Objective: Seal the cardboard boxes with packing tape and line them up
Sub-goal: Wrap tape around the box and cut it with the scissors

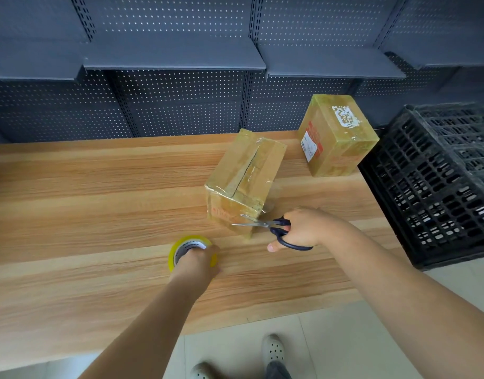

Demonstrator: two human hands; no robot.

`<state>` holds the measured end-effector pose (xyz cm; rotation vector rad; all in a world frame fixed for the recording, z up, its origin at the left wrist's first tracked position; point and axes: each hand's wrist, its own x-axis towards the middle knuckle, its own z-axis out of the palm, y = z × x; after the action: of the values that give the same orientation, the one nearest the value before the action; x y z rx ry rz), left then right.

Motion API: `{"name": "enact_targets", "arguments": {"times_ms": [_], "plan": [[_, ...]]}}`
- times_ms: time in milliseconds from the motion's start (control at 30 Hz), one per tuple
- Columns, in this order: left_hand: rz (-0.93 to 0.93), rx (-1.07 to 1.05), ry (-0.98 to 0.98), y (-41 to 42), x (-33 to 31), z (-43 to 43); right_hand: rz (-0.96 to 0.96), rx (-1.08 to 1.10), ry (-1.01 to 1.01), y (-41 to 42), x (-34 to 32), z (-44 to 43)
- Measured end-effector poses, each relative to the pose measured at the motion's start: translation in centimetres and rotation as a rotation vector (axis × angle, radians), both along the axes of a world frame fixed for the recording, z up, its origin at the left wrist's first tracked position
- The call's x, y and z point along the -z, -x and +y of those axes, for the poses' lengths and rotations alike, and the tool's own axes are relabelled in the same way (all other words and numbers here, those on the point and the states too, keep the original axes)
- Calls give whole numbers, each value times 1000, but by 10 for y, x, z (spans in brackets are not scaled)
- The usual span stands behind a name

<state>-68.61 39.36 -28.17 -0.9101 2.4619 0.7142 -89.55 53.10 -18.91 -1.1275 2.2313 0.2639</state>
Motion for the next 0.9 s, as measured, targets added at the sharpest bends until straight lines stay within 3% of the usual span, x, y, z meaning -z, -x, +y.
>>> {"name": "enact_targets", "arguments": {"times_ms": [100, 200, 400, 467, 533, 600, 633, 700, 767, 900], "plan": [[-80, 90, 25, 0, -5, -2, 17, -18, 13, -1, -1, 3], [-129, 203, 265, 5, -22, -7, 38, -20, 36, 0, 1, 3], [-211, 187, 394, 32, -64, -36, 20, -12, 65, 0, 2, 6], [-88, 131, 377, 41, -77, -40, 16, -6, 65, 0, 3, 7], [240, 107, 372, 53, -90, -41, 7, 9, 69, 0, 5, 8], [574, 280, 346, 69, -94, -39, -8, 31, 70, 0, 6, 9], [576, 404, 334, 76, -95, -37, -7, 28, 68, -1, 6, 8], [367, 533, 325, 89, -93, -36, 2, 18, 53, 0, 5, 8], [226, 527, 341, 98, -88, -37, -39, 52, 49, 3, 11, 10], [198, 474, 355, 104, -80, -36, -226, 164, -15, 4, 21, 17]]}}
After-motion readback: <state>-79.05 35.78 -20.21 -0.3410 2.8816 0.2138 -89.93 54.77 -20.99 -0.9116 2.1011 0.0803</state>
